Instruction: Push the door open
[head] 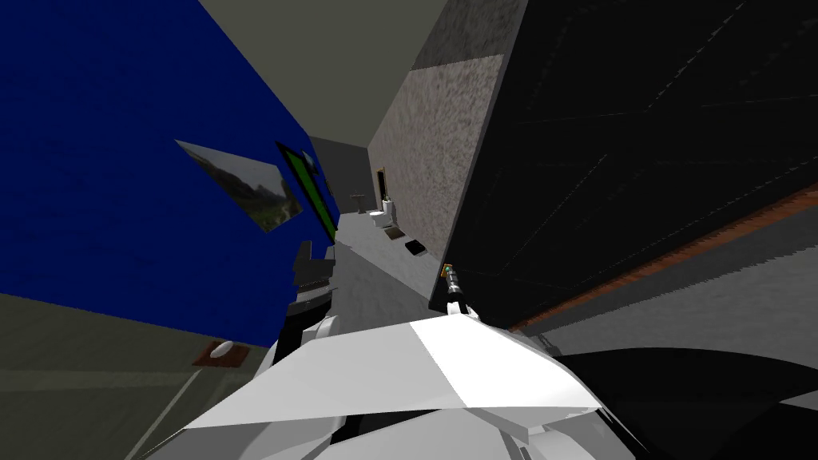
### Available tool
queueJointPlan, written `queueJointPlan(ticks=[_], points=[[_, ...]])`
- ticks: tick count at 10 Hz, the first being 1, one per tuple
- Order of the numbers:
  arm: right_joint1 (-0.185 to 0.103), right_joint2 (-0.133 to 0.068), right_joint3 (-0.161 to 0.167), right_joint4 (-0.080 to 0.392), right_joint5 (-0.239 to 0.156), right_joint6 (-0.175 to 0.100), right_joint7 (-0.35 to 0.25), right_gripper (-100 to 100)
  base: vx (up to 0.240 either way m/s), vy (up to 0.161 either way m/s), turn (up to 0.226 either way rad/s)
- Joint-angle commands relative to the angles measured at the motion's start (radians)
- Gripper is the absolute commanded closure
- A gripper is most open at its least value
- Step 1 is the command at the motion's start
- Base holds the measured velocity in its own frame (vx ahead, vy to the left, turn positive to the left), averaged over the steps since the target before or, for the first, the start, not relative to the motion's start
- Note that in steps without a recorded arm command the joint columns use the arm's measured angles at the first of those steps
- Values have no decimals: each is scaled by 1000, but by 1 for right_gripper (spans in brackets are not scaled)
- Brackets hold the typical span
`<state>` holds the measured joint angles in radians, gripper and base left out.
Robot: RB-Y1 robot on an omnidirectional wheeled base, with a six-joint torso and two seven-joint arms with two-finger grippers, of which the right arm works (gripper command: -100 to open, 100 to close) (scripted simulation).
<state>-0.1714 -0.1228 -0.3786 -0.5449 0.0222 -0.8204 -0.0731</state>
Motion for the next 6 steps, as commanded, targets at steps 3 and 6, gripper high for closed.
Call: queueJointPlan(ticks=[3,6], points=[[3,-6,-32,-6,-18,2,13,100,207,20,-48],[7,-13,-72,-5,-41,2,29,100,220,37,-53]])
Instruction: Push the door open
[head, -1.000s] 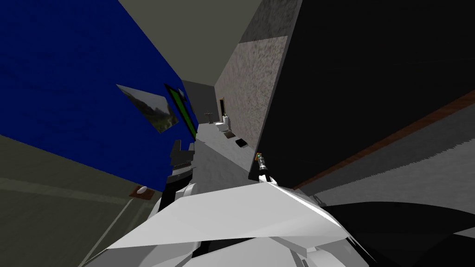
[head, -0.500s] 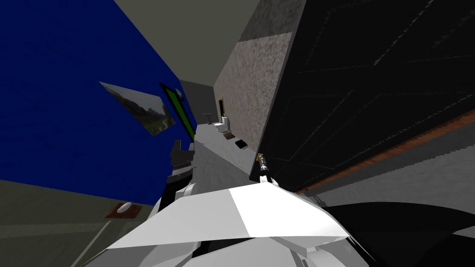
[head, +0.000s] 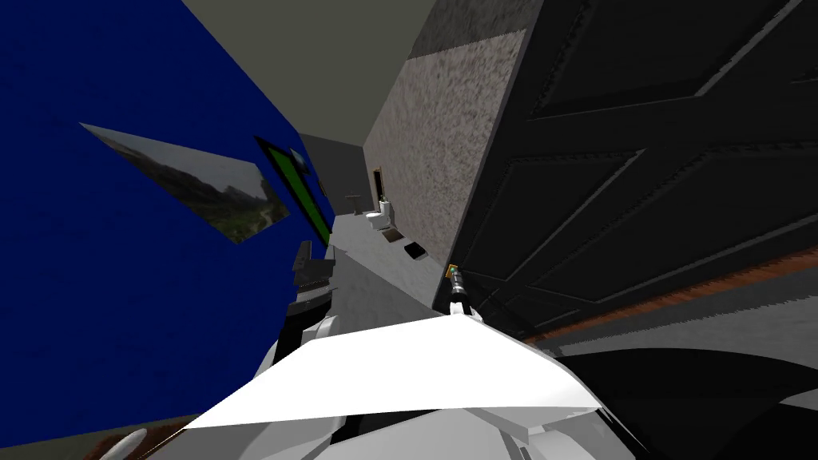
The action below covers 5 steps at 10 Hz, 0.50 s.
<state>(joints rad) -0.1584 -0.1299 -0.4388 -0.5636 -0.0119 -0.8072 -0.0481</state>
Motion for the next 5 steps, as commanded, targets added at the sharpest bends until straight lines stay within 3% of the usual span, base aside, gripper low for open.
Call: queueJointPlan(ticks=[1,5], points=[[-5,-8,-22,14,-13,-11,8,100,231,44,-73],[-2,-14,-57,16,-32,-11,22,100,200,2,-43]])
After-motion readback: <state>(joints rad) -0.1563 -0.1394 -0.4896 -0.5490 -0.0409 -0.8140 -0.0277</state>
